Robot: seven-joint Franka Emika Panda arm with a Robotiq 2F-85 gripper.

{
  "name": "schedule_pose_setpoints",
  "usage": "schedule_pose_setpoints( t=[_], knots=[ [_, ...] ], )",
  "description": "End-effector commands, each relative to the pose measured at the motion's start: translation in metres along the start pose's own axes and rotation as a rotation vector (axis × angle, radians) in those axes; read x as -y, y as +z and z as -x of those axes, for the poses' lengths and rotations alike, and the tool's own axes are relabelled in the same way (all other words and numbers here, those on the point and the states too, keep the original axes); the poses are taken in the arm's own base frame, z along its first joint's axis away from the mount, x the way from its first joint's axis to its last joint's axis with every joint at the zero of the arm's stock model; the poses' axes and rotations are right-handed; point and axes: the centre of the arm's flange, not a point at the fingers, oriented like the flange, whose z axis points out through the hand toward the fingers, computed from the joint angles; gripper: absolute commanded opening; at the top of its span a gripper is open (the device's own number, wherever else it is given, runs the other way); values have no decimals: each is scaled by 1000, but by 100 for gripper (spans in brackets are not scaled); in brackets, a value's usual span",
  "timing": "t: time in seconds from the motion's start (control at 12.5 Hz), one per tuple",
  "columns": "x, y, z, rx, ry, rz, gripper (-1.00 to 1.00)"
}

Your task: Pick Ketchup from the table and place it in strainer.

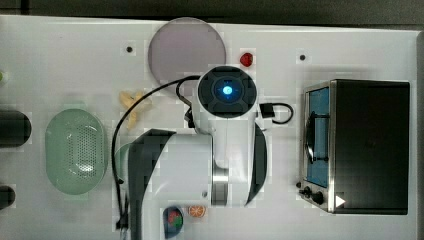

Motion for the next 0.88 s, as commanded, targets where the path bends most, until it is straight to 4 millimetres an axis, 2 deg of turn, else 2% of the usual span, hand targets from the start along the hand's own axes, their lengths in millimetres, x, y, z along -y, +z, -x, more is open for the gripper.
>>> schedule_pose_setpoints(
  t=[0.08,0.4,0.88],
  knots=[
    [0,23,-9,-56,-406,-22,100],
    [1,76,-17,-109,-714,-28,100],
    [-7,165,-13,-95,-738,-34,100]
  ],
)
